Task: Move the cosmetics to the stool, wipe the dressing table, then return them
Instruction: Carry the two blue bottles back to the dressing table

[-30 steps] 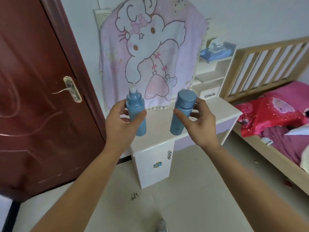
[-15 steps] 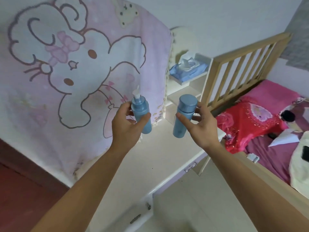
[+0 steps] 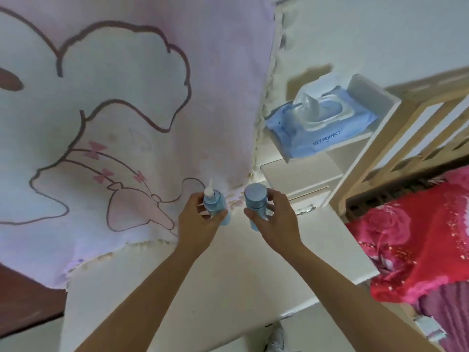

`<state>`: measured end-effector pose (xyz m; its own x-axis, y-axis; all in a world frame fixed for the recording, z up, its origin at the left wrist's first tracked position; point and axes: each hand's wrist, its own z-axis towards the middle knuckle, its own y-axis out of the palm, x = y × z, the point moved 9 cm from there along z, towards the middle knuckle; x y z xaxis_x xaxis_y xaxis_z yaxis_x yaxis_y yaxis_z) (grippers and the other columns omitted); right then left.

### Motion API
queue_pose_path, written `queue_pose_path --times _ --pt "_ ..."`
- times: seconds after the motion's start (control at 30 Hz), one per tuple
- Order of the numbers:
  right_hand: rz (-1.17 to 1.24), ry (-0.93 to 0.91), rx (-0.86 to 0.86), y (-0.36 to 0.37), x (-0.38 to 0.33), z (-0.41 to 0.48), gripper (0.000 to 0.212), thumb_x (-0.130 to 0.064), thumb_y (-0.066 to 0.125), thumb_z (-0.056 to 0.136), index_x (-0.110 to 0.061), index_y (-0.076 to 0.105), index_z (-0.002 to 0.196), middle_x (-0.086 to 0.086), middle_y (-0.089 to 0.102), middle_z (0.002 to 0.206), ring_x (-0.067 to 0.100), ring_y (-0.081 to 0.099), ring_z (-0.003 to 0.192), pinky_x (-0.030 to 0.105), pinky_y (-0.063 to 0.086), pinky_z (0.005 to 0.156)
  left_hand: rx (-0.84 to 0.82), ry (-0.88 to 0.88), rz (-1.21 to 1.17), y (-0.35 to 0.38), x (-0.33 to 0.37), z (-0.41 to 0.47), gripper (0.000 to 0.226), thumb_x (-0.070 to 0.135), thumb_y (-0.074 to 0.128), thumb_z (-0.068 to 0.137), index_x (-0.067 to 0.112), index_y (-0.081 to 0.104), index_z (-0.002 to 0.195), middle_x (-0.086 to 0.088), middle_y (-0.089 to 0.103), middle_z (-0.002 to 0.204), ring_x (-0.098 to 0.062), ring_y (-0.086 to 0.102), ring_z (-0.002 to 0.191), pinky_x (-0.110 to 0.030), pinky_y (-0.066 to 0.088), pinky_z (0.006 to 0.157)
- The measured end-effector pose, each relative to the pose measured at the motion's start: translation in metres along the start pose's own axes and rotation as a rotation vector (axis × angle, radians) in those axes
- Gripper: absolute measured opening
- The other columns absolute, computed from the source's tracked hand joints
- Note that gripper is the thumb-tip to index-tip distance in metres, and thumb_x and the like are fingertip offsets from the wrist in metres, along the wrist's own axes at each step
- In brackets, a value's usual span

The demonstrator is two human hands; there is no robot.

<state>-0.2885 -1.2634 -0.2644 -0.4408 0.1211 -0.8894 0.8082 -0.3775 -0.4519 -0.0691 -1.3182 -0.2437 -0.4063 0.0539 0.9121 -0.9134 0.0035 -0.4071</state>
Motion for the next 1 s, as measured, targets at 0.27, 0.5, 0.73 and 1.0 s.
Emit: queue_pose_path --times 0.27,0.5,0.73,1.0 --pt "-0.077 0.156 -0.096 0.051 0.069 0.058 0.056 -0.042 0.081 0.077 -0.026 0.055 0.124 -0.007 0.066 0.115 0.019 0.067 0.102 0.037 0.054 0.085 0.000 -0.183 0.006 0.050 -0.069 0.035 0.046 0.014 0.083 0.072 0.029 0.057 0.108 0.018 0.065 0.100 0.002 0.063 0.093 -0.005 0.048 0.069" --pt "-0.111 0.223 -0.079 0.080 0.106 0.083 0.054 -0.026 0.079 0.083 -0.015 0.050 0.127 0.000 0.059 0.121 0.019 0.055 0.109 0.021 0.036 0.083 -0.068 -0.248 0.035 0.093 -0.129 0.057 0.044 0.014 0.081 0.076 0.030 0.057 0.109 0.019 0.064 0.101 0.002 0.062 0.094 -0.007 0.048 0.076" --pt "-0.135 0.272 -0.095 0.089 0.122 0.086 0.052 -0.019 0.077 0.084 -0.014 0.048 0.128 0.001 0.055 0.122 0.020 0.053 0.110 0.021 0.037 0.085 -0.150 -0.253 0.096 0.118 -0.156 0.065 0.044 0.016 0.080 0.077 0.035 0.055 0.107 0.019 0.065 0.102 0.004 0.060 0.097 -0.009 0.047 0.081" --pt "-0.276 0.251 -0.146 0.091 0.127 0.083 0.058 -0.031 0.071 0.090 -0.016 0.044 0.139 0.002 0.054 0.135 0.020 0.053 0.121 0.024 0.041 0.094 -0.174 -0.153 0.173 0.125 -0.151 0.072 0.048 0.022 0.080 0.078 0.024 0.058 0.121 0.008 0.068 0.113 -0.008 0.064 0.102 -0.019 0.052 0.088"
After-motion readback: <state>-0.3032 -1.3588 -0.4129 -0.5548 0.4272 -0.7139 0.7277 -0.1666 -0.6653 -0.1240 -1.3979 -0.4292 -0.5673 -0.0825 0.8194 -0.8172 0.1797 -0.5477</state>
